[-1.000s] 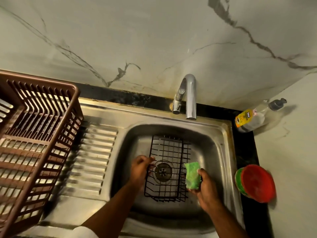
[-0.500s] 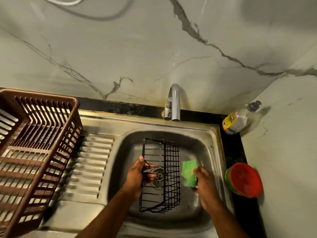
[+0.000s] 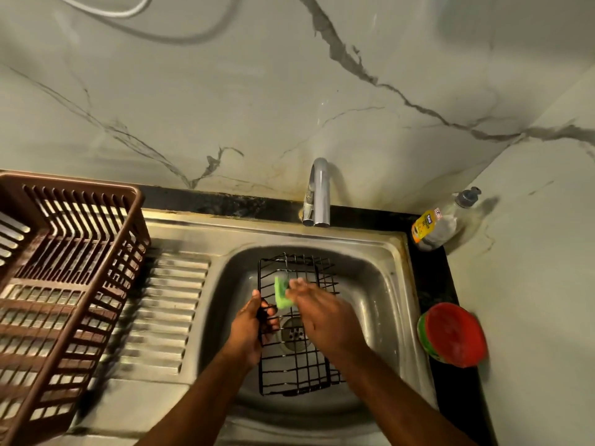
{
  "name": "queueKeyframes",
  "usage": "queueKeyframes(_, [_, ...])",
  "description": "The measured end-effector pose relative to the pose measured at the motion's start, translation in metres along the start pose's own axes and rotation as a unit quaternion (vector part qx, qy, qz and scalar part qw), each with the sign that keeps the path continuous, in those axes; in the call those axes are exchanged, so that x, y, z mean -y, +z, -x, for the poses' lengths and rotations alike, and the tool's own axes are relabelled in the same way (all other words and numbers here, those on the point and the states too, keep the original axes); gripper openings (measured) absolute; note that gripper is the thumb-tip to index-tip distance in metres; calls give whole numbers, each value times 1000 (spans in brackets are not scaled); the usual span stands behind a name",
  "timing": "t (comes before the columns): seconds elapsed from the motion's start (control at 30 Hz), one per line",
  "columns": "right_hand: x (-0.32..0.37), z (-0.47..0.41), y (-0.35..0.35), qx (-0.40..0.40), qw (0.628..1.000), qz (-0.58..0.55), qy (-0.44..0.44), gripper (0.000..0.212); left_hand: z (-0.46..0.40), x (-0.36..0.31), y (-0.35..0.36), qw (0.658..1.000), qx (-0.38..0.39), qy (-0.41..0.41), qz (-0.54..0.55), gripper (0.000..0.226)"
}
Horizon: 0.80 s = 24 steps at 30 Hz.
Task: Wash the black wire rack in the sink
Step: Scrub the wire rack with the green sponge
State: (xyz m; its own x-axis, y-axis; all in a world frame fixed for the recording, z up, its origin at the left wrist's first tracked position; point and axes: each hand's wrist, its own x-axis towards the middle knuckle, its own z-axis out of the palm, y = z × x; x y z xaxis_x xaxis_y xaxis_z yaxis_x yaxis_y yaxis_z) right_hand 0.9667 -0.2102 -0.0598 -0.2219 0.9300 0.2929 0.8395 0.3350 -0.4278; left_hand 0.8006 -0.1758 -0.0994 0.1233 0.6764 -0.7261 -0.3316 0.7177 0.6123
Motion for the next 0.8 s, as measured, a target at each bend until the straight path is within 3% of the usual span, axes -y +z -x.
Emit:
queueKeyframes(0.2, [18,90,-6,86,991,-51,-86,37,-10,-4,-13,999,-17,-13,37,38])
queueKeyframes(0.27, [19,108,-11,112,986,-96,-78,35,-12,-5,-17,999,-17,-17,42,37])
queueKeyframes(0.33, [19,108,-20,115,980,-161,24,45,-13,-4,-20,999,-16,-19,41,36])
queueKeyframes(0.43, [5,74,-29,5,971,-157,180,38,-15,-2,-22,999,-12,-21,37,35])
queueKeyframes(0.53, [-21,7,-31,-75,969,-71,223,34,-14,-2,-21,999,0,-24,30,36])
queueKeyframes(0.67, [-32,-49,-10,-81,986,-14,146,35,-14,-5,-15,999,17,-24,25,39])
queueKeyframes(0.8, [-15,-36,6,-28,998,25,50,33,-23,-8,-20,998,15,-13,54,41])
